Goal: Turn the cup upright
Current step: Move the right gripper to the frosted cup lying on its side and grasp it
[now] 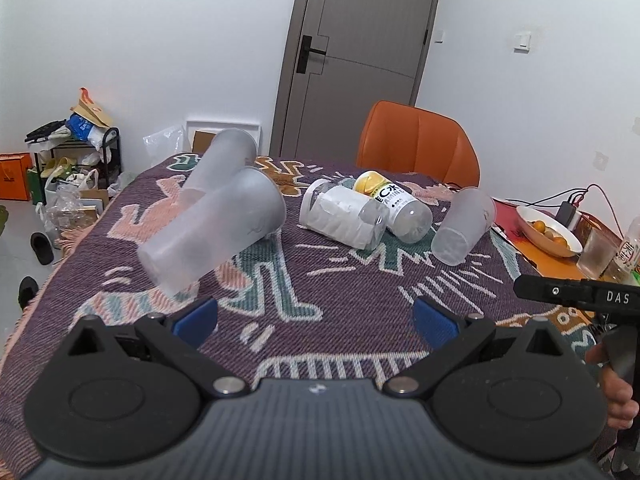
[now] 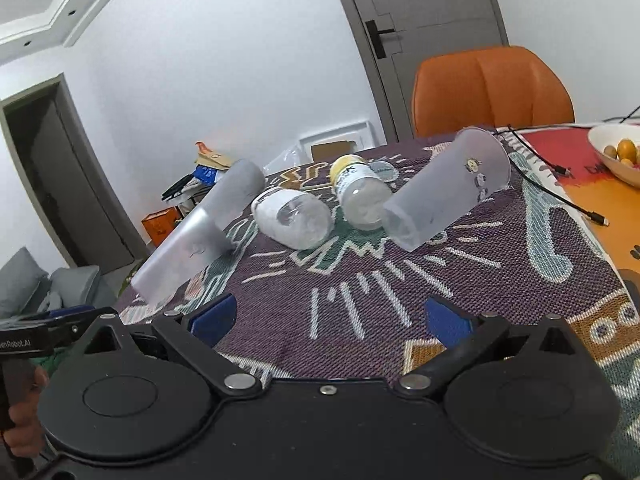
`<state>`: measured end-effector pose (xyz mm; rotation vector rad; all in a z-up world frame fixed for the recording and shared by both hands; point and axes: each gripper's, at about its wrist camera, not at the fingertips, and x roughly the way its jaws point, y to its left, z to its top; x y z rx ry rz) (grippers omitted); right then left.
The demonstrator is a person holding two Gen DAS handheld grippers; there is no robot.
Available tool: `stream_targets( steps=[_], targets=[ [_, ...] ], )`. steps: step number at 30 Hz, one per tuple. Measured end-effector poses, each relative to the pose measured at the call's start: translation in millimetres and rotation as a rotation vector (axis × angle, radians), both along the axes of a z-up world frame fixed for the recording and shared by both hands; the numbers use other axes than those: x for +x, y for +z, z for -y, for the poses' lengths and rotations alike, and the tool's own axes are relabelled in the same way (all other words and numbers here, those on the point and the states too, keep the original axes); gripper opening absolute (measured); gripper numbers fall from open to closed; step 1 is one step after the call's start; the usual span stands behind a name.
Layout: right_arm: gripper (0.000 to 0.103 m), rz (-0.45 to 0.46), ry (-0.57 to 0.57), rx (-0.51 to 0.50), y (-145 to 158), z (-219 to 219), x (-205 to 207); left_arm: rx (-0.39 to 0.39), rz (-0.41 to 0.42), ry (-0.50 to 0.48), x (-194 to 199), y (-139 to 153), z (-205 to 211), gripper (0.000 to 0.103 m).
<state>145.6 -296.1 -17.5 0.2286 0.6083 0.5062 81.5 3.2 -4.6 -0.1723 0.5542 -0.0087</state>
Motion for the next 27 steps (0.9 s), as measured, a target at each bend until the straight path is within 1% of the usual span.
stream_targets(
  steps=[3,7,11,15,21,27],
  targets=[
    [0.103,-0.026,-0.025,0.021,-3.7,5.2,15.7,-0.007,-0.01,0.005,14.2,-2.3,1.9,0.103],
    [0.103,-0.076,-0.054,0.089,-8.1,13.0,38.6,-0.007,-0.021,0.0,35.2,-6.1,3.7,0.103],
    [0.103,-0.113,-0.093,0.139,-11.5,15.8,62.2,-0.028,-0.034,0.002,57.8,-8.5,3.2,0.103],
    [0.103,-0.148,-0.119,0.185,-16.3,16.9,85.7,-0.026,-0.043,-0.004,76.7,-10.0,6.3,0.103],
    [0.103,-0.197,-0.172,0.229,-24.6,21.6,116.5,-0.036,-0.068,0.007,104.8,-12.5,6.7,0.103],
    [0.103,-0.221,-0.23,0.219,-30.0,23.8,142.4,-0.033,-0.097,0.038,133.8,-17.4,4.1,0.103]
  ],
)
